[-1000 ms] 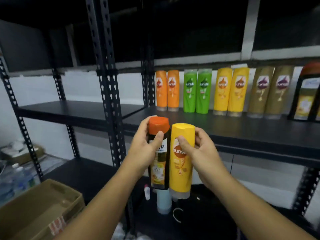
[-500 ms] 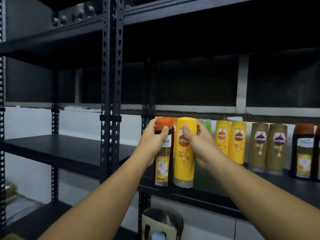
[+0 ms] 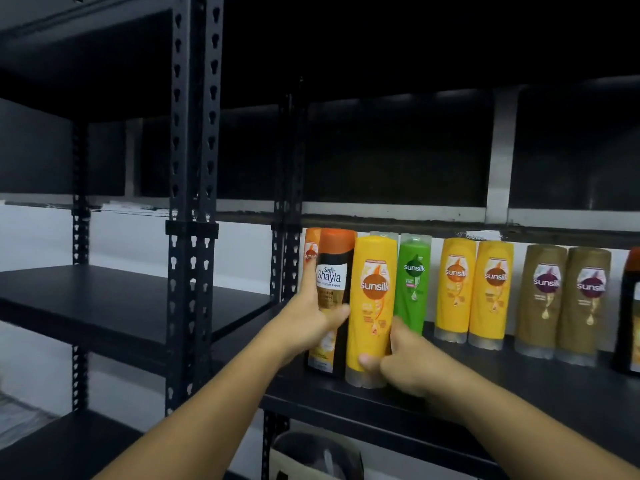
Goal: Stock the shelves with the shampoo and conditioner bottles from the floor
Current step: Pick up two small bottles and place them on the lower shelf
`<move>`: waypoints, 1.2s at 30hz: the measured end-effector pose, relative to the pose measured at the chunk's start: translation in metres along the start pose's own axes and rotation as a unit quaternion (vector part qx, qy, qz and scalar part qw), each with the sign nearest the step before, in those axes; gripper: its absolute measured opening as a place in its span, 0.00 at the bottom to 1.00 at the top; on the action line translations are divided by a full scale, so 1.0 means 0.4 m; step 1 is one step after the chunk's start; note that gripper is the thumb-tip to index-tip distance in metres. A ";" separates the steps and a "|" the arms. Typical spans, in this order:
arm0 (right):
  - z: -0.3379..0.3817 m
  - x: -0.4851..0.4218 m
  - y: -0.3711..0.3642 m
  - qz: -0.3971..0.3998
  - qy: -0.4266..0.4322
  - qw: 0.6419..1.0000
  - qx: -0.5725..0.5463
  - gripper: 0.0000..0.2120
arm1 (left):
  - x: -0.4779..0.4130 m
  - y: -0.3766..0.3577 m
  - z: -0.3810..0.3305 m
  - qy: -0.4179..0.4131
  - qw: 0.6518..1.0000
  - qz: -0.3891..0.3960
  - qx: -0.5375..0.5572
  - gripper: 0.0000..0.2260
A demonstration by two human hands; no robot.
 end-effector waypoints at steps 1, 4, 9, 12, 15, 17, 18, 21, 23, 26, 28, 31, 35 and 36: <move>-0.014 -0.007 -0.011 -0.004 -0.010 1.000 0.004 0.30 | 0.005 0.004 0.021 0.006 1.000 0.014 -0.016 0.37; -0.022 -0.067 -0.023 -0.029 -0.029 0.999 0.000 0.29 | -0.019 0.029 0.065 0.008 1.000 0.002 -0.025 0.38; -0.022 -0.219 -0.046 -0.038 -0.031 0.998 0.025 0.29 | -0.112 0.074 0.111 0.002 0.998 -0.017 -0.060 0.39; -0.031 -0.300 -0.074 -0.059 -0.036 0.997 0.017 0.29 | -0.169 0.096 0.138 0.000 0.997 -0.031 -0.072 0.38; -0.029 -0.356 -0.103 -0.105 -0.055 0.993 0.021 0.27 | -0.215 0.108 0.159 -0.005 0.995 -0.047 -0.084 0.37; -0.022 -0.380 -0.116 -0.129 -0.064 0.989 0.035 0.27 | -0.237 0.116 0.178 -0.005 0.994 -0.062 -0.087 0.36; -0.019 -0.390 -0.120 -0.136 -0.066 0.988 0.040 0.27 | -0.244 0.119 0.188 -0.006 0.994 -0.068 -0.089 0.35; -0.024 -0.410 -0.129 -0.147 -0.064 0.986 0.037 0.26 | -0.249 0.127 0.216 -0.011 0.992 -0.084 -0.095 0.32; -0.033 -0.414 -0.138 -0.164 -0.052 0.985 0.027 0.25 | -0.246 0.132 0.228 -0.008 0.991 -0.084 -0.100 0.32; -0.045 -0.418 -0.149 -0.187 -0.032 0.982 0.005 0.23 | -0.246 0.141 0.241 -0.005 0.991 -0.070 -0.117 0.35; -0.046 -0.419 -0.153 -0.197 -0.024 0.980 0.014 0.24 | -0.243 0.146 0.244 0.003 0.990 -0.061 -0.125 0.36; -0.040 -0.417 -0.156 -0.203 -0.013 0.979 0.026 0.26 | -0.238 0.150 0.247 0.006 0.990 -0.056 -0.133 0.37; -0.044 -0.409 -0.152 -0.181 -0.004 0.983 0.011 0.21 | -0.239 0.154 0.246 0.003 0.988 -0.064 -0.141 0.38; -0.046 -0.409 -0.151 -0.181 -0.001 0.983 0.012 0.20 | -0.239 0.154 0.245 0.002 0.988 -0.065 -0.142 0.38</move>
Point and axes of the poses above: each hand's wrist, its own x-axis away from the middle knuckle, its own y-axis out of the back of the hand, z = x × y, the point moved 1 cm from there along -x, towards the middle knuckle, and after that the axes turned 13 degrees about x, right-handed, at the moved point
